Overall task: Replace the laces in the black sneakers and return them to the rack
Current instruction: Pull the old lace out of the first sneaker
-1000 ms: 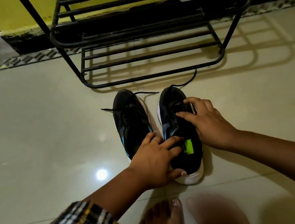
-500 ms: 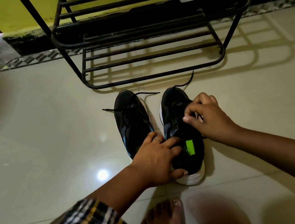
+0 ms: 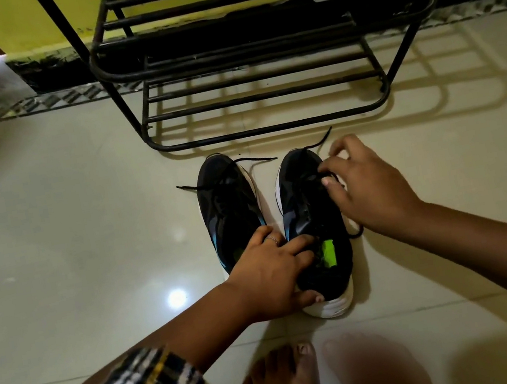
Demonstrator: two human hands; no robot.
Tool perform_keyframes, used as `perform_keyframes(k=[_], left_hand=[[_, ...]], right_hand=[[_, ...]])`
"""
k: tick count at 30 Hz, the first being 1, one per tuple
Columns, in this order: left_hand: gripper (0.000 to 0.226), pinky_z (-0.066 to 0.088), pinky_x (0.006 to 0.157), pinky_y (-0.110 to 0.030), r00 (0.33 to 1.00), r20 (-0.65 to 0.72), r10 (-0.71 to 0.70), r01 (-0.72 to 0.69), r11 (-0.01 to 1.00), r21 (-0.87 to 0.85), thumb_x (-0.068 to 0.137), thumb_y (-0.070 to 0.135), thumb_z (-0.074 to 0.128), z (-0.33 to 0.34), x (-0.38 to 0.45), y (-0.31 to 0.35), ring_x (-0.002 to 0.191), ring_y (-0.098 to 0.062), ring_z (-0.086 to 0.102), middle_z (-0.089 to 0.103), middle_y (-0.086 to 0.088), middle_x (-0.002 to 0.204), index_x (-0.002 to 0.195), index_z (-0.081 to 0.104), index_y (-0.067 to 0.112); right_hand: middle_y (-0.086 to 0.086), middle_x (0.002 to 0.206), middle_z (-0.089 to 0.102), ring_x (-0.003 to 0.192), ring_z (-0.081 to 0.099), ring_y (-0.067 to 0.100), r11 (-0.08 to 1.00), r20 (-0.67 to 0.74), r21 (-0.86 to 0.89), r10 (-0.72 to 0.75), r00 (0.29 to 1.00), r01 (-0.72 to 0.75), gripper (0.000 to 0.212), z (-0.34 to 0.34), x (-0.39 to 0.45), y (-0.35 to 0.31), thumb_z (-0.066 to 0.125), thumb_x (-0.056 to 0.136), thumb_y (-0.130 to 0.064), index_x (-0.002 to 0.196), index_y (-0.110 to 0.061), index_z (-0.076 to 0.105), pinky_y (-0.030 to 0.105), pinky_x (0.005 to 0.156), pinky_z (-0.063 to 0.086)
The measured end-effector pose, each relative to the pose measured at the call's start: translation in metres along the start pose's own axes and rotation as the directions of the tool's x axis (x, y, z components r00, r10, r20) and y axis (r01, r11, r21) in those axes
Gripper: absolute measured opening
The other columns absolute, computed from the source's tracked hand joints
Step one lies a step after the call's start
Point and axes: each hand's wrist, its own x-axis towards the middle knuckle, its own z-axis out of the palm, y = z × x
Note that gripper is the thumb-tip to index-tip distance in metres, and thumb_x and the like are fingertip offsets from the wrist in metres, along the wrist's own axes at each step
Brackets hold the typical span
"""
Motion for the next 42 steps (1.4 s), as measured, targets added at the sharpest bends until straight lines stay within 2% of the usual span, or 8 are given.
perform_keyframes(k=[6, 26, 29, 32, 34, 36, 38, 42], left_hand=[[0.064, 0.004, 0.115, -0.044, 1.000, 0.008, -0.007, 0.007, 1.000, 0.004, 0.089, 0.063, 0.041, -0.001, 0.000, 0.002, 0.128, -0.033, 0.037, 0.022, 0.004, 0.155, 0.138, 0.041, 0.021], [0.062, 0.003, 0.114, -0.044, 1.000, -0.001, 0.002, -0.002, 1.000, -0.004, 0.089, 0.063, 0.040, -0.001, -0.001, 0.001, 0.129, -0.031, 0.036, 0.017, 0.009, 0.156, 0.136, 0.042, 0.023], [0.061, 0.003, 0.114, -0.044, 1.000, 0.002, 0.002, -0.002, 1.000, -0.011, 0.089, 0.063, 0.039, -0.001, -0.001, 0.002, 0.130, -0.030, 0.035, 0.016, 0.010, 0.156, 0.137, 0.041, 0.024], [0.061, 0.002, 0.114, -0.044, 1.000, 0.008, -0.001, 0.001, 1.000, -0.012, 0.090, 0.062, 0.039, -0.002, -0.002, 0.002, 0.131, -0.030, 0.034, 0.016, 0.009, 0.156, 0.138, 0.040, 0.024], [0.061, 0.003, 0.114, -0.044, 1.000, 0.009, 0.000, 0.000, 1.000, -0.016, 0.090, 0.062, 0.039, -0.002, -0.002, 0.002, 0.131, -0.030, 0.035, 0.016, 0.009, 0.156, 0.138, 0.040, 0.024], [0.061, 0.002, 0.115, -0.044, 1.000, 0.007, 0.000, 0.000, 1.000, -0.018, 0.090, 0.062, 0.039, -0.002, -0.002, 0.002, 0.131, -0.030, 0.035, 0.017, 0.009, 0.156, 0.138, 0.041, 0.024], [0.061, 0.002, 0.115, -0.044, 1.000, -0.002, 0.000, -0.001, 1.000, -0.019, 0.090, 0.062, 0.039, -0.001, -0.002, 0.002, 0.130, -0.030, 0.035, 0.017, 0.009, 0.156, 0.137, 0.041, 0.025], [0.063, 0.002, 0.115, -0.043, 1.000, -0.008, -0.004, 0.004, 1.000, -0.012, 0.089, 0.063, 0.039, -0.001, -0.002, 0.002, 0.130, -0.032, 0.036, 0.019, 0.008, 0.156, 0.138, 0.040, 0.024]], right_hand=[[0.002, 0.132, 0.037, 0.120, 0.037, 0.023, 0.967, 0.307, -0.220, -0.053, 0.950, 0.125, 0.029, 0.016, 0.007, -0.016, 0.049, 0.092, -0.025, 0.117, -0.017, 0.061, 0.034, 0.085, 0.043], [0.003, 0.090, 0.056, 0.086, 0.053, 0.022, 0.982, 0.043, 0.062, 0.174, 0.984, -0.176, 0.010, 0.003, 0.016, 0.036, 0.057, 0.090, -0.012, 0.085, -0.010, 0.065, 0.030, 0.069, 0.041], [0.005, 0.080, 0.060, 0.065, 0.057, 0.019, 0.618, 0.267, 0.523, 0.535, 0.801, -0.587, 0.014, 0.007, 0.016, 0.045, 0.057, 0.089, -0.006, 0.076, -0.008, 0.062, 0.026, 0.057, 0.040], [0.013, 0.080, 0.059, 0.056, 0.057, 0.021, 0.384, 0.422, 0.576, 0.616, 0.665, -0.722, 0.011, 0.012, 0.014, 0.055, 0.057, 0.087, -0.004, 0.077, -0.005, 0.060, 0.026, 0.049, 0.041], [0.016, 0.079, 0.058, 0.058, 0.056, 0.024, 0.438, 0.444, 0.502, 0.609, 0.657, -0.745, 0.005, 0.015, 0.011, 0.056, 0.058, 0.086, -0.005, 0.082, -0.003, 0.059, 0.030, 0.054, 0.043], [0.017, 0.088, 0.056, 0.072, 0.057, 0.029, 0.659, 0.396, 0.307, 0.568, 0.722, -0.687, 0.006, 0.018, 0.010, 0.054, 0.058, 0.086, -0.012, 0.087, -0.006, 0.057, 0.033, 0.065, 0.043], [0.015, 0.111, 0.050, 0.097, 0.055, 0.034, 0.858, 0.275, 0.058, 0.478, 0.835, -0.510, 0.022, 0.018, 0.009, 0.045, 0.057, 0.089, -0.025, 0.105, -0.010, 0.055, 0.036, 0.079, 0.043], [0.012, 0.121, 0.047, 0.113, 0.044, 0.032, 0.991, 0.039, -0.013, 0.130, 0.991, -0.130, 0.035, 0.012, 0.008, 0.012, 0.055, 0.090, -0.033, 0.120, -0.013, 0.055, 0.041, 0.092, 0.040]])
